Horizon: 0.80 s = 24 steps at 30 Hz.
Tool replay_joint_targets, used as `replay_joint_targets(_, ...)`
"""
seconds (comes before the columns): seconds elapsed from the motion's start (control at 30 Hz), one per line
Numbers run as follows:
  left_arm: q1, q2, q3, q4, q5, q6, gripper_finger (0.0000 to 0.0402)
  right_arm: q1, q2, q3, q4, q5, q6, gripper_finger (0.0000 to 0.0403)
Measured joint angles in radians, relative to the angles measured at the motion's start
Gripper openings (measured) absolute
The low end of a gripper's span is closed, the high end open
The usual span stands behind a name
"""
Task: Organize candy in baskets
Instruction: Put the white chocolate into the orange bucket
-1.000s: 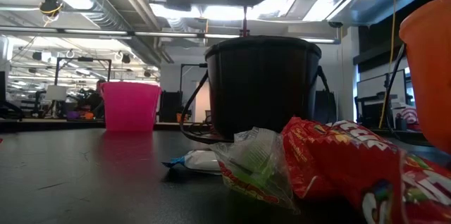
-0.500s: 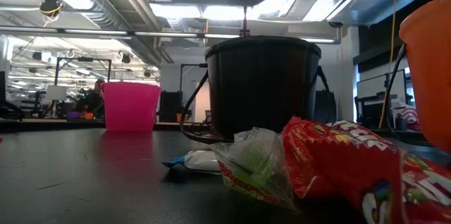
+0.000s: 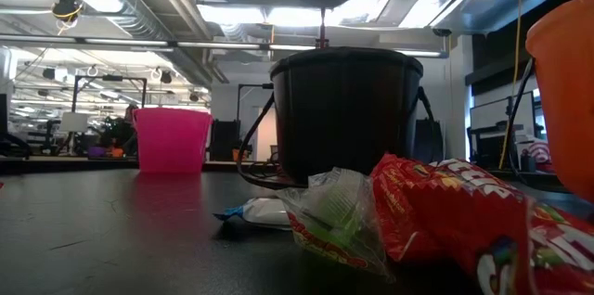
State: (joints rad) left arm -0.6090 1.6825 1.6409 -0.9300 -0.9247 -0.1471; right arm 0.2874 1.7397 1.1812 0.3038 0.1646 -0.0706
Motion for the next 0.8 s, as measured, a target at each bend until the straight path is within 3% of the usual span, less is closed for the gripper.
replay_joint_targets(0.1, 0.0, 0.0, 0.0, 0.0, -0.013, -0.006, 0.0, 0.0, 0.0, 0.0, 0.0, 0.0, -0.015, 0.0013)
replay_joint_targets(0.3, 0.0, 0.0, 0.0, 0.0, -0.015, -0.004, 0.0006, 0.0, 0.0, 0.0, 0.0, 0.0, -0.015, 0.0045)
replay_joint_targets(0.53, -0.007, -0.035, 0.0, -0.002, -0.029, -0.056, 0.0066, 0.0, 0.0, 0.0, -0.002, -0.002, -0.016, 0.0013)
replay_joint_targets(0.8, -0.056, -0.127, 0.0, -0.012, -0.136, -0.1, 0.0111, 0.002, -0.073, -0.001, -0.112, -0.027, -0.014, 0.0031)
